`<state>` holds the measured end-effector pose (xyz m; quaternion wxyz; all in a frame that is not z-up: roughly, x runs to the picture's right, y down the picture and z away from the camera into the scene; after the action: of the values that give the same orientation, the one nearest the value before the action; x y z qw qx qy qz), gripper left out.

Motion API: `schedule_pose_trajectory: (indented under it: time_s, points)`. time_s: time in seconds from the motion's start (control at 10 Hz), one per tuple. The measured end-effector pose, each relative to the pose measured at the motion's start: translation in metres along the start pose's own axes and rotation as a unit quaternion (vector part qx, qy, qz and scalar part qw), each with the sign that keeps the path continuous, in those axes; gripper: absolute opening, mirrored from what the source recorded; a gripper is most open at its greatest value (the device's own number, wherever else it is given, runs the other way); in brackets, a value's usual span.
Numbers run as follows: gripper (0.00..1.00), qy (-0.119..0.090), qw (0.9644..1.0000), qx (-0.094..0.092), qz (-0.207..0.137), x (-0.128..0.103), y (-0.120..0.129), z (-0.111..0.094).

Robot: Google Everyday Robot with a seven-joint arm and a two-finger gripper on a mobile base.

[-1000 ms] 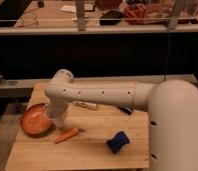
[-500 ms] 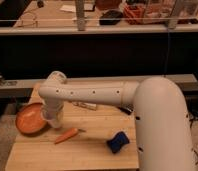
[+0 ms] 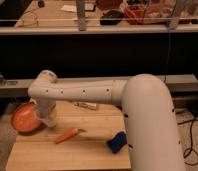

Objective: Place the ceramic cup in the ceramic bowl

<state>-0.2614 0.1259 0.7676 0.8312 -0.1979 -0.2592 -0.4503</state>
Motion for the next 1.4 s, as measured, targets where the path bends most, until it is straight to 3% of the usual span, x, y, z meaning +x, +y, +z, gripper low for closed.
schedule_pose_trajectory:
  time_s: [0.8, 1.0, 1.3, 1.4]
  points:
    - [0.0, 0.016, 0.9995, 0.024, -0.01, 0.0, 0.0, -0.037]
    - [0.0, 0.015, 0.9979, 0.056, -0.028, -0.001, -0.015, -0.047]
    - [0.0, -0.003, 0.9907, 0.122, -0.06, -0.004, -0.048, -0.052]
    - [0.0, -0.009, 0.9887, 0.13, -0.074, -0.006, -0.06, -0.049]
